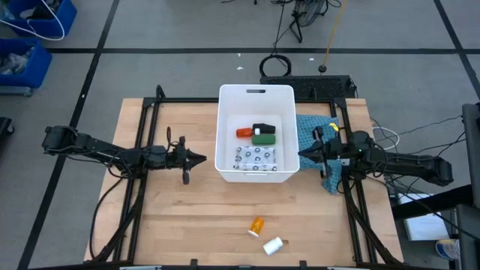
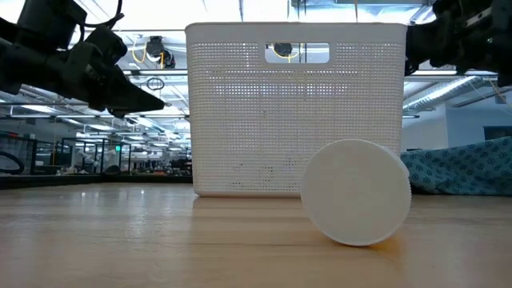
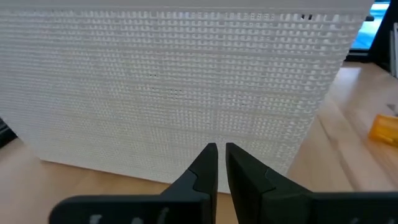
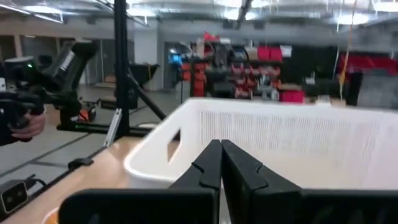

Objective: Pick & place medical supplies in basket/bin
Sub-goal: Put the orange medicine bottle into the white bin

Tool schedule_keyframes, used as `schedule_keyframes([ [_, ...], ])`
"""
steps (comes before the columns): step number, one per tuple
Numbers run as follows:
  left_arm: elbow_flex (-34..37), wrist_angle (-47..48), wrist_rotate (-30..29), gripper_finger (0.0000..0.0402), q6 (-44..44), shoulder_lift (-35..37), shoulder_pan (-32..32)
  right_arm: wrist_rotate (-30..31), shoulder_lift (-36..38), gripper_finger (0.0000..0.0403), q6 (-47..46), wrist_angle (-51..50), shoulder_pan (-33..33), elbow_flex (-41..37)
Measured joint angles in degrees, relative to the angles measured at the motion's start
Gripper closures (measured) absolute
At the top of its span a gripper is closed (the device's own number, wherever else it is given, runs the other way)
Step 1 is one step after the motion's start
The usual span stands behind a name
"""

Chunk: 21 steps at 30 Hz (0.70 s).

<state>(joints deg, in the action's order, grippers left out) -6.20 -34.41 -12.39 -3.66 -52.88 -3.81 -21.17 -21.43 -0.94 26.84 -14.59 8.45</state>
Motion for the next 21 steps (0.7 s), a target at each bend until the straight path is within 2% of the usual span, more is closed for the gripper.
schedule_keyframes([
  [7,0.0,1.33,0.87,0.0364,-0.95,0.02,0.02,0.17,0.12,0.0403,2.83,-2.99,0.84,-0.06],
  [11,0.01,-0.03,0.82,0.0364,-4.02,0.0,0.03,0.08,0.09,0.0403,1.65,-0.22,0.84,-1.36],
  [14,-0.86,-2.9,6.73,0.0364,-5.76,0.0,-0.24,-0.02,0.2,0.0403,2.76,-0.16,0.84,-1.38],
  [17,-4.93,-1.49,7.83,0.0365,-5.41,0.0,-2.58,-0.05,0.23,0.0403,3.82,-0.11,0.84,-1.38],
  [21,-15.5,8.15,7.28,0.0385,-4.63,-0.11,-7.05,-0.06,0.24,0.0403,5.17,0.04,0.84,-1.4],
])
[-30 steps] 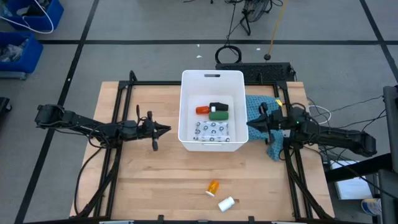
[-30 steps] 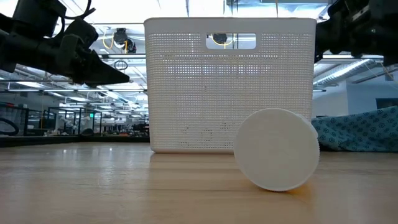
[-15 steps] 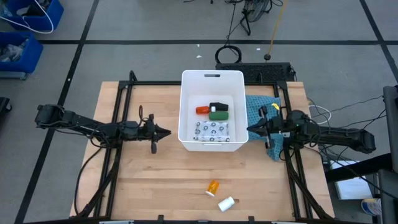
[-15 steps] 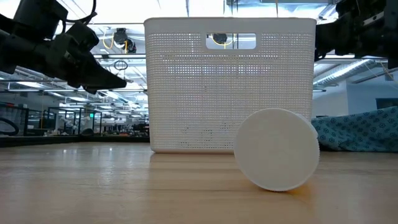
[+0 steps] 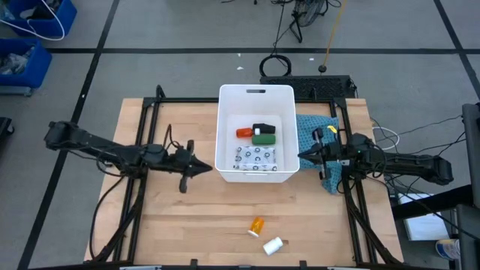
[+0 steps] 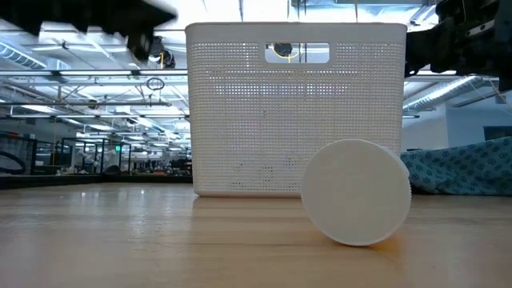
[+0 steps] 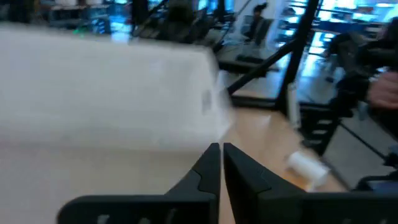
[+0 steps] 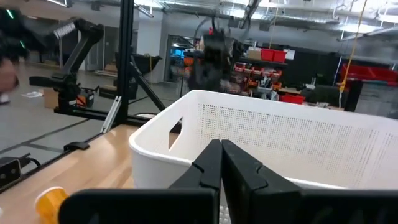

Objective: Pick & place medical supplies in basket/bin
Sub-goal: Put the orange medicine bottle into the white bin

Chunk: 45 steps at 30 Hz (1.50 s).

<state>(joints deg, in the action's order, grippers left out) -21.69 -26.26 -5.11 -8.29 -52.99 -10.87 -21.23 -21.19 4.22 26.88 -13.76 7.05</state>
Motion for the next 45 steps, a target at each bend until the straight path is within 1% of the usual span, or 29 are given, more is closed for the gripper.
schedule_keyframes([
  [2,-7.19,6.07,-2.82,0.0397,1.89,-1.48,-3.02,-0.02,-0.02,0.0403,1.26,0.88,0.0,-0.04],
  [5,-17.57,14.15,-10.13,0.0394,4.35,-5.9,-8.27,-0.02,0.0,0.0403,1.67,2.54,0.0,-0.04],
  [8,-28.22,18.47,-15.82,0.0394,3.45,-12.84,-12.24,-0.02,0.0,0.0403,1.85,3.14,0.0,-0.04],
  [10,-35.04,22.79,-17.58,0.0398,1.21,-18.43,-14.26,0.0,0.04,0.0403,2.28,3.87,0.0,-0.04],
  [12,-42.14,28.88,-18.72,0.0397,-2.19,-24.6,-15.63,0.0,0.04,0.0403,2.3,4.84,0.0,-0.04],
  [15,-53.87,40.71,-21.78,0.0393,-8.1,-33.68,-17.55,0.02,0.04,0.0403,2.21,5.03,0.0,-0.04],
  [20,-72.73,57.89,-27.18,0.0396,-21.15,-47.49,-19.43,0.02,0.02,0.0403,1.05,3.4,0.0,-0.04],
  [22,-78.71,61.32,-27.8,0.0389,-26.06,-51.93,-19.73,0.0,0.02,0.0403,1.04,2.86,0.0,-0.04],
  [25,-85.29,64.87,-28.31,0.0382,-31.76,-56.92,-20.03,0.0,0.02,0.0403,1.05,2.47,0.0,-0.04],
  [28,-89.1,66.13,-28.38,0.0381,-35.51,-61.73,-20.0,0.04,0.0,0.0403,1.81,2.44,0.0,-0.04],
  [32,-91.11,65.99,-27.4,0.038,-36.99,-66.61,-19.85,0.04,0.02,0.0403,3.02,2.51,0.0,-0.04],
  [33,-91.14,65.67,-27.32,0.0378,-38.23,-67.44,-19.9,0.04,0.02,0.0403,3.27,2.77,0.0,-0.04],
  [35,-91.19,65.94,-25.8,0.0367,-43.89,-68.59,-19.91,0.04,0.04,0.0403,3.56,2.95,0.0,-0.02],
  [37,-91.19,66.53,-23.17,0.0342,-49.23,-69.69,-19.67,0.05,0.04,0.0403,3.63,2.92,0.0,-0.02],
  [40,-91.19,66.24,-20.42,0.0283,-53.31,-70.7,-19.44,0.07,0.01,0.0403,3.92,3.71,0.0,-0.02],
  [45,-91.25,67.27,-18.82,0.0168,-53.73,-71.66,-19.7,0.01,0.04,0.0403,2.48,5.18,0.0,0.02],
])
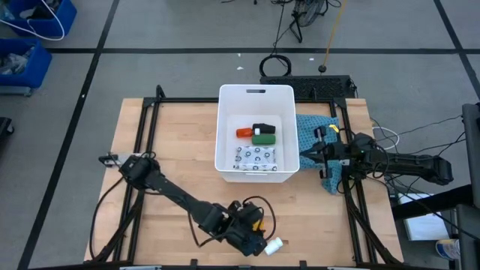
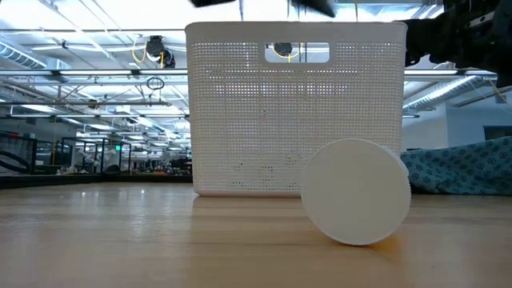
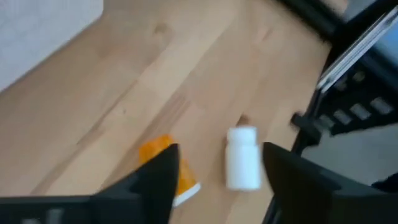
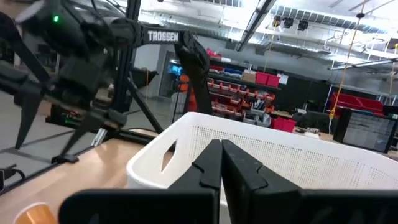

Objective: Pick & place medical supplies in basket/bin
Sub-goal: Put the orange medicine bottle into the white bin

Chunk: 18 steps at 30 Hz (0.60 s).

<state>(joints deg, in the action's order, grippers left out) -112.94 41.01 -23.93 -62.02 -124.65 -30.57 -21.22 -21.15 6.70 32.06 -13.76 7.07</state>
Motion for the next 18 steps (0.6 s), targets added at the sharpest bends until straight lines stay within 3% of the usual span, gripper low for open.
schedule_keyframes([
  [4,1.52,0.8,3.07,0.0088,-2.69,-0.02,0.92,-0.01,-0.02,0.0403,0.0,1.16,0.0,0.0],
  [8,1.84,0.6,7.49,0.0042,-3.99,-0.48,1.95,-0.01,-0.02,0.0403,0.0,1.56,-0.01,0.0],
  [13,1.9,0.38,11.46,0.0036,-4.38,-3.03,2.43,0.01,-0.08,0.0403,0.12,2.67,-0.01,0.02],
  [18,1.81,-0.79,11.47,0.0047,-3.74,-4.55,2.98,0.02,-0.04,0.0403,0.96,2.45,-0.01,0.02],
])
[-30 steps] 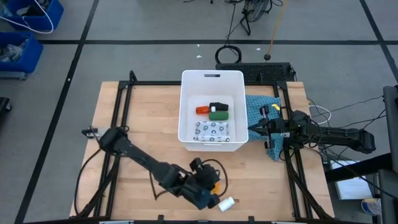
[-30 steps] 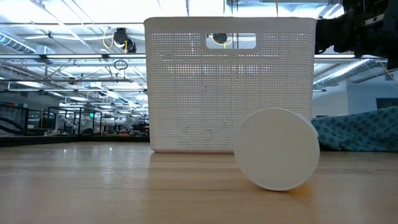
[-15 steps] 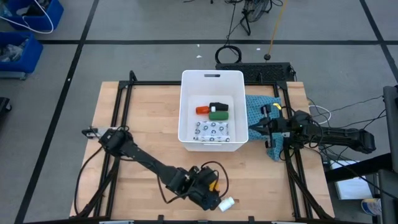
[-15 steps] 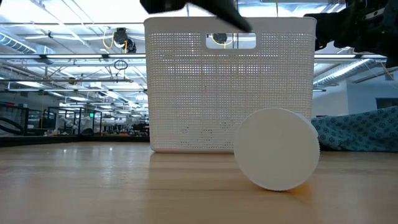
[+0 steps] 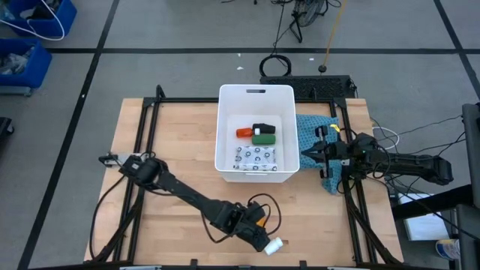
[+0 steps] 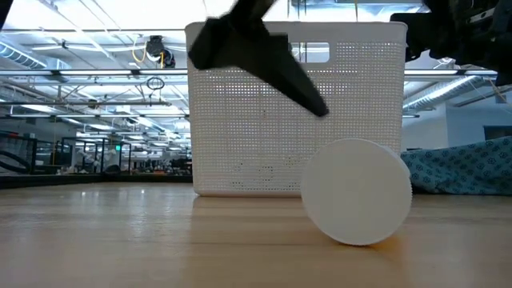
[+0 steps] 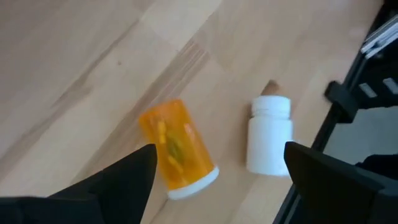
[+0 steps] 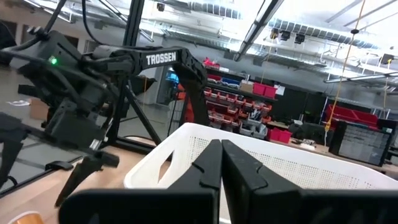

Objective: Pick & place medical supplies in basket/bin
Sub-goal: Put the orange medicine bottle into the white bin

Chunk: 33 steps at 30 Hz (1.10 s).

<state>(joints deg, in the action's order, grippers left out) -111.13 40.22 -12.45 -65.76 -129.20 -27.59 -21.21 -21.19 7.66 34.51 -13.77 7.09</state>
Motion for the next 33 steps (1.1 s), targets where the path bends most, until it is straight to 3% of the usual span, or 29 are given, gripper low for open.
schedule_keyframes([
  [6,0.09,0.21,0.36,0.004,-0.38,-1.97,0.46,0.03,-0.03,0.0403,-0.04,-0.53,0.01,-0.02],
  [22,-0.09,-0.53,9.03,0.0043,1.16,-7.37,2.46,0.06,-0.57,0.0403,0.11,-0.66,0.01,-0.02],
  [27,0.02,-0.19,9.0,0.0088,2.23,-7.09,2.59,0.06,-0.57,0.0403,0.19,-0.67,0.01,-0.02],
  [33,0.07,0.13,9.63,0.0202,2.47,-7.09,2.66,0.06,-0.57,0.0403,-0.04,-0.67,0.0,-0.02],
])
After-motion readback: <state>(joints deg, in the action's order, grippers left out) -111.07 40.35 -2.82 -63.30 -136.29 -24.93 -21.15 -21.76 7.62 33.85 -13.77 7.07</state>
